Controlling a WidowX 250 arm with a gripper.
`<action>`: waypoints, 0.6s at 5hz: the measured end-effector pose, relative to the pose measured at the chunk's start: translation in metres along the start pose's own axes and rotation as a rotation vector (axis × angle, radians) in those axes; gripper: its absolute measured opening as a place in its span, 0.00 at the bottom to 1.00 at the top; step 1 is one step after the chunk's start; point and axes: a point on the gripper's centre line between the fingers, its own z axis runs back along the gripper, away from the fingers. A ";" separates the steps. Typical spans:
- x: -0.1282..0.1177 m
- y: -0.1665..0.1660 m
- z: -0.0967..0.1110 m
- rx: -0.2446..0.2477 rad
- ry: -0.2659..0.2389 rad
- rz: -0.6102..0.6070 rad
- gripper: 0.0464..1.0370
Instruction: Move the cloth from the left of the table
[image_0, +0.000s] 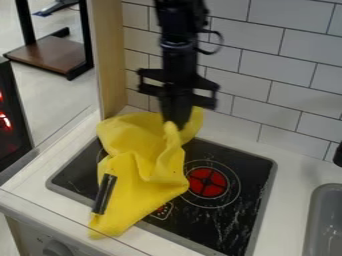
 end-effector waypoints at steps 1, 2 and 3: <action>0.020 -0.027 -0.031 -0.009 0.055 -0.089 0.02; 0.045 -0.044 -0.048 -0.050 0.054 -0.116 0.02; 0.059 -0.057 -0.065 -0.077 0.052 -0.137 0.02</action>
